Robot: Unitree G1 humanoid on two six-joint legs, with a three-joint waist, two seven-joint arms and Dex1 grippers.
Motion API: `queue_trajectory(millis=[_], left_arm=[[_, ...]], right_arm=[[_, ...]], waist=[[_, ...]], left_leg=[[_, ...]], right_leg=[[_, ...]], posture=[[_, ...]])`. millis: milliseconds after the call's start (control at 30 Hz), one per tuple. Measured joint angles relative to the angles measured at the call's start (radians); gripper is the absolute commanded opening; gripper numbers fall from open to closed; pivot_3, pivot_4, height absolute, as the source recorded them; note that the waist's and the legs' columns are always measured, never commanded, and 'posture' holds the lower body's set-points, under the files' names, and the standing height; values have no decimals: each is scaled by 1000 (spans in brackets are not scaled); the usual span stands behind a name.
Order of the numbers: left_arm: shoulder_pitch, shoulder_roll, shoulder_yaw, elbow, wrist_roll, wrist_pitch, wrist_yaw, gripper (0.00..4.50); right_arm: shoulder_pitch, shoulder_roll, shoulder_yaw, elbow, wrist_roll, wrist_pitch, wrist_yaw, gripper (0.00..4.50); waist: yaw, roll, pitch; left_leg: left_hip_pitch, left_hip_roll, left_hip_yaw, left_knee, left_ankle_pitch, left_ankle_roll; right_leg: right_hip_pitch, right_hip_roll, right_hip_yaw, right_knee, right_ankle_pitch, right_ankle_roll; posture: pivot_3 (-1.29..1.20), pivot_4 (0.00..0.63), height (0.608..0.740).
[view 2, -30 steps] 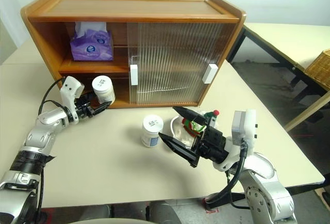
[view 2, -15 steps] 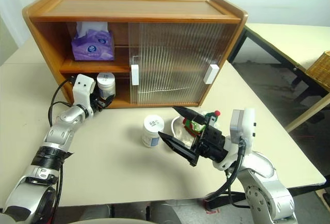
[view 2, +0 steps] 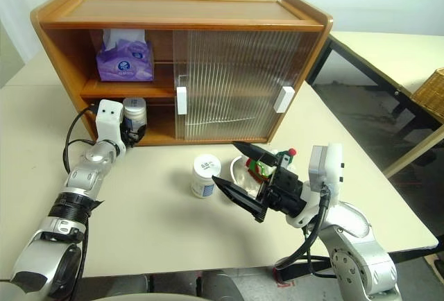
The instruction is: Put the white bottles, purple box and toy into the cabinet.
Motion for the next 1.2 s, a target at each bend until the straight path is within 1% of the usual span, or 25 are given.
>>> queue_trajectory(millis=[333,667,733,767,800,833,1000,1200], left_arm=[[-21,-36,29,39,-31,0,-2,3016],[-24,-66,52,39,-52,16,3,3016],[-24,-68,55,39,-57,19,5,3743],[-24,-68,56,38,-61,22,6,3939],[-24,-68,55,36,-64,25,6,4289],[-24,-68,55,33,-66,28,6,4455],[-21,-67,53,7,-68,39,-2,4455],[61,-67,47,-128,-71,92,-6,4455]], right_arm=[[0,-1,-5,0,1,0,0,4500],[1,-3,-8,0,1,0,3,4500],[1,-3,-8,-1,1,0,2,4500],[0,-3,-8,-1,1,0,2,4500],[-2,-3,-8,-1,0,0,1,4500],[-4,-3,-8,-1,0,0,0,4500],[-8,-4,-8,-3,0,0,0,4500],[-18,-7,-8,-5,0,7,-2,4500]], waist=[[-1,-1,1],[-1,-1,1],[-1,-1,1],[0,-1,1],[0,-1,1],[0,-1,1],[0,-1,1],[-1,-1,1]], left_leg=[[0,-1,0,1,3,2],[0,-2,0,1,4,2],[0,-2,0,1,4,2],[0,-2,0,1,4,2],[0,-2,0,1,4,2],[0,-2,0,1,4,2],[0,-2,0,1,4,2],[0,-3,0,1,4,2]], right_leg=[[1,0,0,0,1,-1],[1,0,0,0,1,-1],[1,0,0,0,1,-1],[1,0,0,0,1,-1],[1,0,0,0,1,-1],[1,0,0,0,1,-1],[2,0,0,0,0,-1],[2,0,0,0,0,-3]], posture=[[41,0,740],[46,0,740],[48,0,740],[48,0,740],[48,0,740],[48,0,740],[52,0,740],[60,0,740]])
